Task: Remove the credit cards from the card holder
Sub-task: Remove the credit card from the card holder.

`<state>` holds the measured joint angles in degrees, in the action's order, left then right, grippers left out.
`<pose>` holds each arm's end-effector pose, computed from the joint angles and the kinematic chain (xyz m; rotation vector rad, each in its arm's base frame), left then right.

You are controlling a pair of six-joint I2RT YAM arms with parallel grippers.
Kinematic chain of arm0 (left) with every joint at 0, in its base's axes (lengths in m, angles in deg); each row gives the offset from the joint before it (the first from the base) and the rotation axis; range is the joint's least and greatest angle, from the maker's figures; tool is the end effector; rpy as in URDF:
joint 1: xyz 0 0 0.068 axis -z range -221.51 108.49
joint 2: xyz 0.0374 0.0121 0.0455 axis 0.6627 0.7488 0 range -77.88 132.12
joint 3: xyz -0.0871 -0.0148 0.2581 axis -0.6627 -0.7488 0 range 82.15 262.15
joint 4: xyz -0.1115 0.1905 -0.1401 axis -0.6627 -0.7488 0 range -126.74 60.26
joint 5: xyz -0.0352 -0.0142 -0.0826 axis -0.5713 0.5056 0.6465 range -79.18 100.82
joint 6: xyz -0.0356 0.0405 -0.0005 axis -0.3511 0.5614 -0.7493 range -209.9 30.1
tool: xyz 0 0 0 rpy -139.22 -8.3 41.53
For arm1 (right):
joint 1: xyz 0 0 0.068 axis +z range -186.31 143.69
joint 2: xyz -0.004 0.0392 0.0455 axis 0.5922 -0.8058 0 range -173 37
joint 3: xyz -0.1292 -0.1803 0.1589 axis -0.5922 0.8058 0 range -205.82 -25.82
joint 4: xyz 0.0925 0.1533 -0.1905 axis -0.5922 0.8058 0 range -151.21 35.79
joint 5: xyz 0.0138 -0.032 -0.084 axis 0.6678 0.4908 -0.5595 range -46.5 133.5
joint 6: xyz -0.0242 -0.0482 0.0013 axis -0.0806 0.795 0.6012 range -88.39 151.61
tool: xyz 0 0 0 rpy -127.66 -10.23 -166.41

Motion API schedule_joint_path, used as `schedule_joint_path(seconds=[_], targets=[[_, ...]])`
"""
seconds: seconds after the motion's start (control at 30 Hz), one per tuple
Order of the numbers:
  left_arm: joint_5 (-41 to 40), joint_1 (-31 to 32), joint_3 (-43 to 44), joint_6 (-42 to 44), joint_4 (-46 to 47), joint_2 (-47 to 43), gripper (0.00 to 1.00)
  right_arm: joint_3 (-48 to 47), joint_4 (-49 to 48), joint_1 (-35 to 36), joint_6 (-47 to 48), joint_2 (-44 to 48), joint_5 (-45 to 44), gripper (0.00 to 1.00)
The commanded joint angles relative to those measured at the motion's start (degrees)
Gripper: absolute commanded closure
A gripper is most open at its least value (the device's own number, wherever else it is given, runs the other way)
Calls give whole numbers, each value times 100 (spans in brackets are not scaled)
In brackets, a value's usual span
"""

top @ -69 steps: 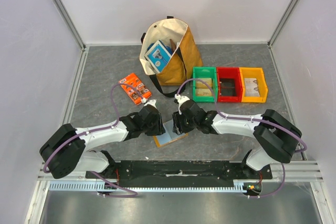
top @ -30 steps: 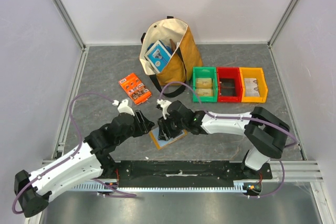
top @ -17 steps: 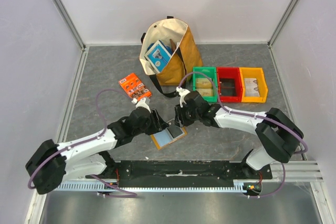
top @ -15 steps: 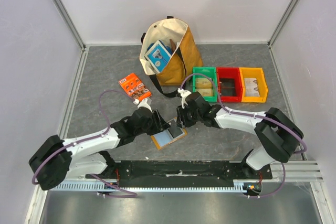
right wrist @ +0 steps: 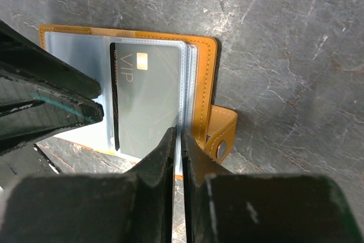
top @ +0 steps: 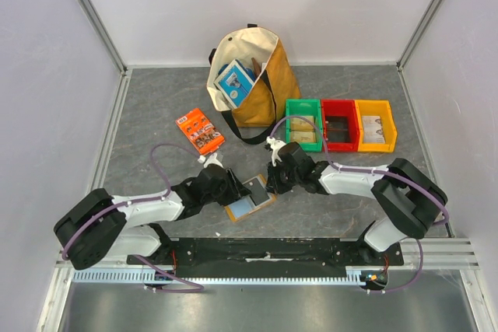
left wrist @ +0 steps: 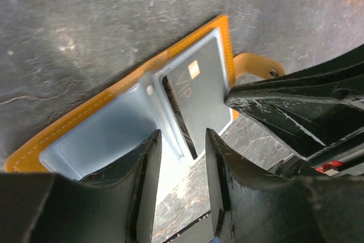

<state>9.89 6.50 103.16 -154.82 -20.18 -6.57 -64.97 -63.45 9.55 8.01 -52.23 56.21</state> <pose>0.1483 -0.1640 0.1419 -0.3758 2.4637 -0.9416 0.1982 0.2155 0.1476 -0.5987 2.4756 0.7919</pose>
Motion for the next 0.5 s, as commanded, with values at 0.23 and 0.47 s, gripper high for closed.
schedule_joint_path(seconds=[0.23,0.47], targets=[[67,-134,-668,-433,835,-108,59,286,-453,-8,-277,-59,346,97],[409,-160,-827,-346,1513,50,62,312,-576,10,-418,-156,504,99]])
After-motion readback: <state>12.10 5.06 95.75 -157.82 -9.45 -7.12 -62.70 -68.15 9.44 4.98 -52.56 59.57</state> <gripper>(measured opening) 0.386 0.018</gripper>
